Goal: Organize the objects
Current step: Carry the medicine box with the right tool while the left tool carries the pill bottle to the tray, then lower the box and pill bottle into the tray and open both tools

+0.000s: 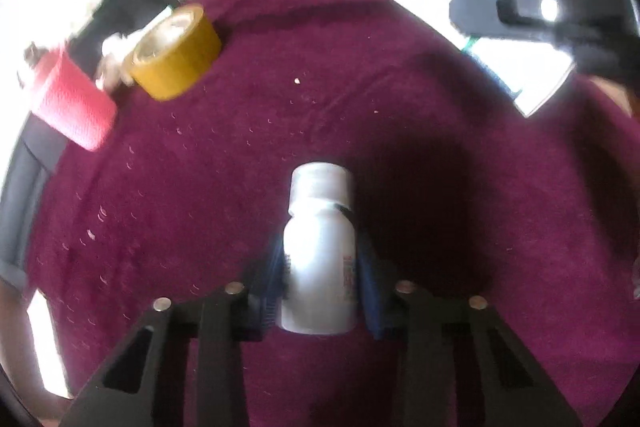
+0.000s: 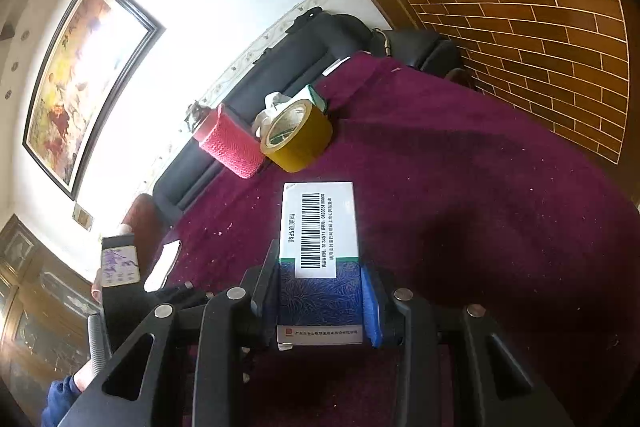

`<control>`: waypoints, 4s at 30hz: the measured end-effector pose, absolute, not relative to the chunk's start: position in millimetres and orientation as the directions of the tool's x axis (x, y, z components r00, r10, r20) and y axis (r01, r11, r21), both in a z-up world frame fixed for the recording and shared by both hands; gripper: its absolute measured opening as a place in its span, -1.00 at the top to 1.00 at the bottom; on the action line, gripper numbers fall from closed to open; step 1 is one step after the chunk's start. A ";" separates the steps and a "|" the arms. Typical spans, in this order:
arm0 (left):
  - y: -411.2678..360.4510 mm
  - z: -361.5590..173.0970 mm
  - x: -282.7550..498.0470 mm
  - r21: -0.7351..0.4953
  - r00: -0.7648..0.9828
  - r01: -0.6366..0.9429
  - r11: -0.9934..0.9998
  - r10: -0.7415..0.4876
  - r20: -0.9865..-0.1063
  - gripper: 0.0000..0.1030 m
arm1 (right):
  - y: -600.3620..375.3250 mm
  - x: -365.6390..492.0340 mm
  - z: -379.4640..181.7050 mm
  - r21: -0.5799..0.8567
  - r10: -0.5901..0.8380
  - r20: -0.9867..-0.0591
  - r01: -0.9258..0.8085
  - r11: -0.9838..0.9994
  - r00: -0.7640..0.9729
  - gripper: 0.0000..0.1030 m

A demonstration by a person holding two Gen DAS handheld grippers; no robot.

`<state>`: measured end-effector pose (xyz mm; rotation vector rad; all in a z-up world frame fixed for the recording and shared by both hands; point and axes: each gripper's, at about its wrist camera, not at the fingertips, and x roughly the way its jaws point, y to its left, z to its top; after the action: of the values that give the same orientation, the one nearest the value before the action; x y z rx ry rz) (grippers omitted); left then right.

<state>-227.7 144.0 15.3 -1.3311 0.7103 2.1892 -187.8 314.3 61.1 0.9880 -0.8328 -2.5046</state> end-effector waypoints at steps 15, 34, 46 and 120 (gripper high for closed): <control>102.2 3.7 -122.1 0.026 -0.451 -0.317 -0.948 0.127 -0.883 0.36 | 299.3 -188.0 63.7 0.570 -0.493 -0.520 0.147 -0.809 -0.698 0.29; 28.2 45.8 19.4 0.121 -0.680 -0.159 -0.980 0.020 -0.733 0.35 | 217.5 -134.9 79.5 0.463 -0.557 -0.534 0.332 -0.822 -0.636 0.28; -1.2 52.4 46.4 0.081 -0.717 -0.135 -0.988 0.041 -0.696 0.35 | 153.5 -58.0 79.0 0.421 -0.608 -0.550 0.439 -0.794 -0.572 0.28; -250.1 52.0 80.5 -0.140 -0.733 0.297 -0.944 -0.132 -0.668 0.35 | -224.7 -58.2 80.6 0.221 -0.608 -0.741 0.751 -0.622 -0.285 0.26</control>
<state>80.5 -250.1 52.0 -1.1781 -0.4062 3.1360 -58.2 -224.7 80.6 1.0482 0.2137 -1.9915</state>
